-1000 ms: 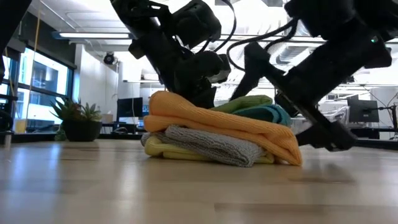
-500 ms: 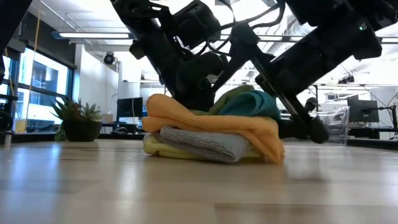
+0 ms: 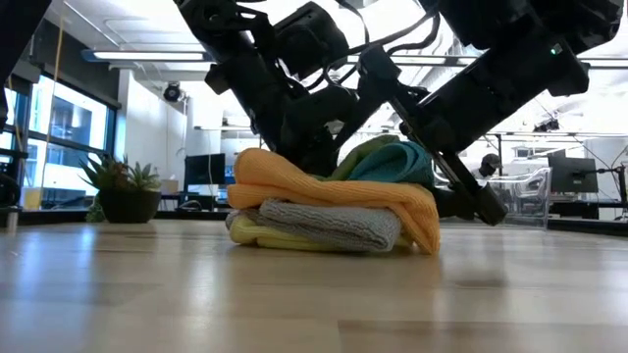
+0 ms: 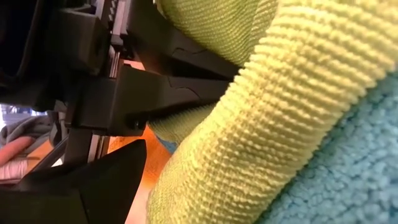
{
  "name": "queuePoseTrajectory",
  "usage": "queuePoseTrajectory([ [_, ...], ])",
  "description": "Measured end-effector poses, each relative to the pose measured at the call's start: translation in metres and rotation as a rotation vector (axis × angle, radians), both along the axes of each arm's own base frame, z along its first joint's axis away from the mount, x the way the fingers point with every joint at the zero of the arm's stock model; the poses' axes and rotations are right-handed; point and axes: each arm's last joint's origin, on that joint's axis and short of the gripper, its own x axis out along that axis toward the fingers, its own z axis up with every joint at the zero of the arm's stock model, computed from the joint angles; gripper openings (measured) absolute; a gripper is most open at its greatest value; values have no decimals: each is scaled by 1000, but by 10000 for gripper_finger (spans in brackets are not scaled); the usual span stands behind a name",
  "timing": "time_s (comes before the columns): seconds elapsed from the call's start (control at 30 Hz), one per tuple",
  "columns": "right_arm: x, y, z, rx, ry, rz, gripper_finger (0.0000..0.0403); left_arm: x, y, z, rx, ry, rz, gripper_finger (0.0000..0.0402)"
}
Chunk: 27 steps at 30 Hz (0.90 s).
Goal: Fold microfiber towels
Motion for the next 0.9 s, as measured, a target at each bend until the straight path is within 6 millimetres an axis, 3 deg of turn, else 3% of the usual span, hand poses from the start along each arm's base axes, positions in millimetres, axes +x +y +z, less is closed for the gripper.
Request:
queuePoseTrajectory([
  [0.5, 0, -3, -1, 19, 7, -31, 397, 0, 0, 0, 20, 0, 13, 0],
  [0.9, 1, -1, 0, 166, -8, -55, 397, -2, -1, -1, 55, 25, -23, 0],
])
